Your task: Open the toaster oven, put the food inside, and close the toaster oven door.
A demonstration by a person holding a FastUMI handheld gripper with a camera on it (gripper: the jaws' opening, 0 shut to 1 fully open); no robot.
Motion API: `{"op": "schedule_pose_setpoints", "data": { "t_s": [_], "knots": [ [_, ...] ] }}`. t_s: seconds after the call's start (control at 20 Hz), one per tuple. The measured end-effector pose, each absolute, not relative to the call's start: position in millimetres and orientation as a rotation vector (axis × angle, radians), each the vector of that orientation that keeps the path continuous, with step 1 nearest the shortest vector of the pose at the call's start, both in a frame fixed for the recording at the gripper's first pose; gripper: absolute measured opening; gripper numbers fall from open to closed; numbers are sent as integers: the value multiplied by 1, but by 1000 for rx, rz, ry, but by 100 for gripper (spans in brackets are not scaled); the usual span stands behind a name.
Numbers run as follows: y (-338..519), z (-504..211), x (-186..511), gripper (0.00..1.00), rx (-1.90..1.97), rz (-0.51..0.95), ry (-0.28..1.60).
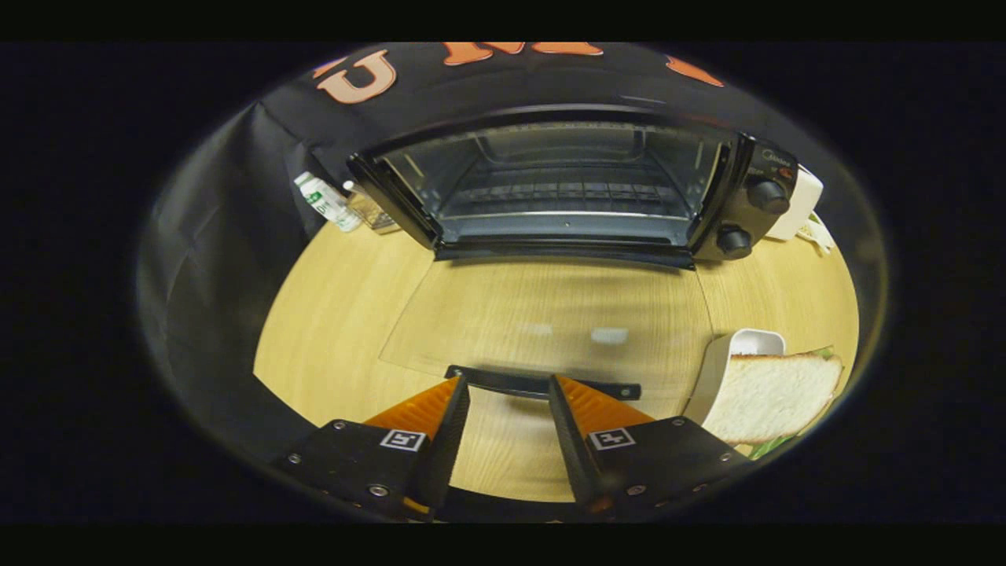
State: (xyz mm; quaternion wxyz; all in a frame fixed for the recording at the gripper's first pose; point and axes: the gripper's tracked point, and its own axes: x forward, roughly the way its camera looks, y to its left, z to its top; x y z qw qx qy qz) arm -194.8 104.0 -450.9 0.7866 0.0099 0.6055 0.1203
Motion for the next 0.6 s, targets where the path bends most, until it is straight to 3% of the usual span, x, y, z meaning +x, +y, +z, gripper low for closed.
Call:
{"op": "schedule_pose_setpoints", "data": {
  "t_s": [0.35, 0.6],
  "knots": [
    [95, -447, -182, 61, 137, 225, 1299],
    [58, -398, -168, 76, 164, 209, 1178]
  ]
}}
